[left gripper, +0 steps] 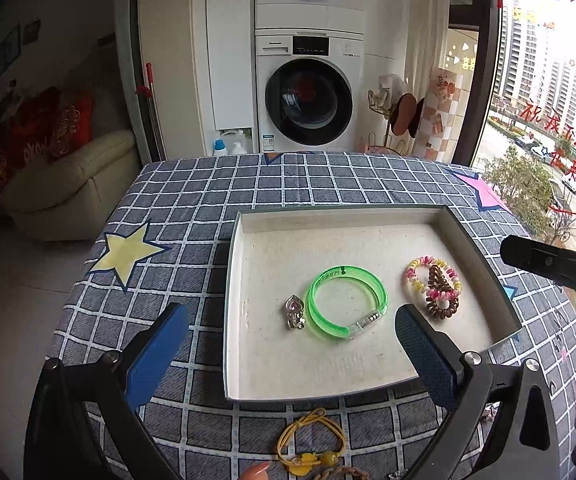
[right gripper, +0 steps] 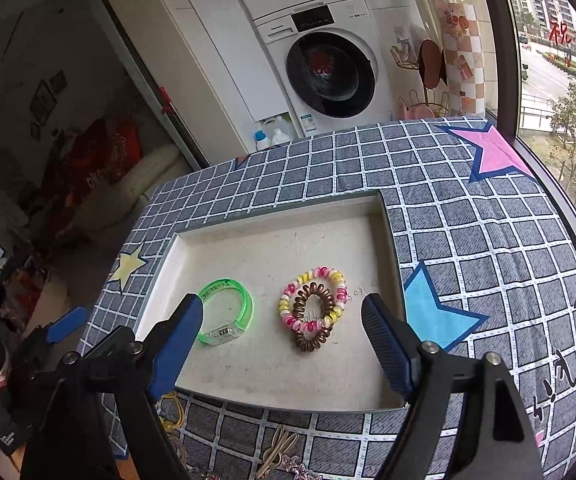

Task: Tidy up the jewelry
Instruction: 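Withdraw both tools from the tray toward the braided bracelet and star hair clip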

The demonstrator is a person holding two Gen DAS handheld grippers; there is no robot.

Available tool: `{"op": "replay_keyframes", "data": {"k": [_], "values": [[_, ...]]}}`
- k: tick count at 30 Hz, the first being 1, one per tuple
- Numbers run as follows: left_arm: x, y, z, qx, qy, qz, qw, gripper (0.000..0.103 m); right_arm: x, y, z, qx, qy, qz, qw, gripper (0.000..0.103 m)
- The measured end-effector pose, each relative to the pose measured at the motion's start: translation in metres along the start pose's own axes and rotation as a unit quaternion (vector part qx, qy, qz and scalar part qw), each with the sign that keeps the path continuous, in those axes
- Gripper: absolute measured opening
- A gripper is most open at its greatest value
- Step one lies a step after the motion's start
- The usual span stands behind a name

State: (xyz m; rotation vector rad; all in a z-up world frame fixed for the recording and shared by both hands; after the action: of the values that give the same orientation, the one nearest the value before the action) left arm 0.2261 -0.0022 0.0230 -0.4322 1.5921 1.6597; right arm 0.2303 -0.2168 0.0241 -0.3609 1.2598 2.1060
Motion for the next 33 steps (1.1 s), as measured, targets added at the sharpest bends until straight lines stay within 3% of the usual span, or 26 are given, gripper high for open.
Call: {"op": "replay_keyframes", "data": {"k": [11,21,26,33], "values": [[0.046,0.040,0.001,-0.016,-0.014,0.001,0.9998,0.103,0.026,0.047,0.002,-0.006,0.005,-0.019,1.000,0.088],[0.087,0.047,-0.006,0.016,-0.020,0.026,0.9993,0.103,0.060,0.068,0.001,-0.009,0.011,0.025,1.000,0.088],[0.106,0.049,-0.016,0.013,-0.032,0.038,0.9987,0.103,0.082,0.068,-0.002,0.015,0.037,0.038,0.998,0.088],[0.127,0.041,-0.018,0.020,-0.011,0.064,0.9977,0.103,0.108,0.064,-0.019,0.036,0.038,0.061,0.997,0.089]]}}
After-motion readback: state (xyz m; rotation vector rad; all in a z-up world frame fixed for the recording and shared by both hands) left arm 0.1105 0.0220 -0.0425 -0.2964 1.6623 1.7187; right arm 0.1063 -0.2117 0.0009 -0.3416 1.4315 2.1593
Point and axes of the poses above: each gripper's, at about its wrist camera, not at the fingertips, and y roughly against the way its jaws point, z to its left, x to its underside, the point moved 3 cm from there along -y, roughly the way its jaws point, and after that the axes turned 14 degrees about -y, right-handed, at the moved point
